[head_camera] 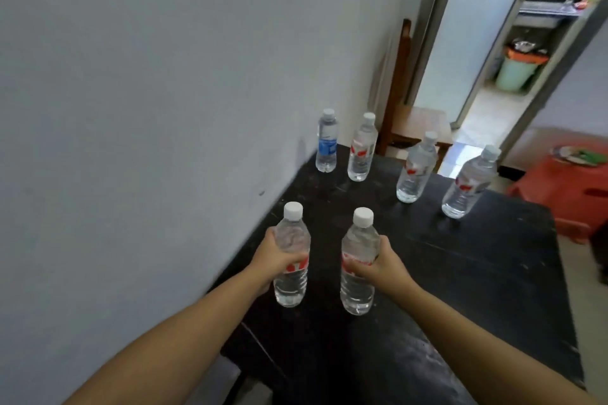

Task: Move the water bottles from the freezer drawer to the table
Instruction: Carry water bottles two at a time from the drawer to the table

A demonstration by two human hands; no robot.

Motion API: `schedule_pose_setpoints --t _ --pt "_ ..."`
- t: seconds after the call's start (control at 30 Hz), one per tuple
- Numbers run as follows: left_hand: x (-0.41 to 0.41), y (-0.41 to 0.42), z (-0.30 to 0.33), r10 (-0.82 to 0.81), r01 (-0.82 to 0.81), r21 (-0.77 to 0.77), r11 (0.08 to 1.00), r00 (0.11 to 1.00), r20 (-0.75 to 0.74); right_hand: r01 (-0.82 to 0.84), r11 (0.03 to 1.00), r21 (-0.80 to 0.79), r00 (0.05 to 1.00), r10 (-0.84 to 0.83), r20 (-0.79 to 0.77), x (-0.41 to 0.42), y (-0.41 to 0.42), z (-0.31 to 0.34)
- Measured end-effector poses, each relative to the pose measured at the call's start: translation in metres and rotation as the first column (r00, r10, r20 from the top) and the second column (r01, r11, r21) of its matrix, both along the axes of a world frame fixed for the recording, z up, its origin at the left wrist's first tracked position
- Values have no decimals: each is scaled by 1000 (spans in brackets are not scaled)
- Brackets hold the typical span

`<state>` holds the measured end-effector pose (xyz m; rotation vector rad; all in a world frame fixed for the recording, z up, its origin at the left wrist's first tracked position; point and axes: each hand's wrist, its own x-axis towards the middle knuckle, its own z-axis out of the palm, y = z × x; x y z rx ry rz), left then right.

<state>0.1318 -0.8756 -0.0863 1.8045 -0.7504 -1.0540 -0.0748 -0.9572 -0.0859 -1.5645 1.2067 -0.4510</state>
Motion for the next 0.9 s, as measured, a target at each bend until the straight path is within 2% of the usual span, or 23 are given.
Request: schedule_pose_setpoints --t 0.17,0.37,0.67,0.9 --pt "49 -92 6 6 -4 -34 999 999 48 143 988 -60 989 -140 42 54 -66 5" --pt "87 -175 -6 -93 96 -34 995 992 80 294 953 -69 954 -288 84 99 -137 -4" --pt "97 -232 -31 -89 95 -117 989 994 58 368 928 -55 928 -364 78 123 -185 -32" --pt "98 -239 -37 -130 142 -125 982 986 103 278 956 -88 960 -278 15 113 -187 -46"
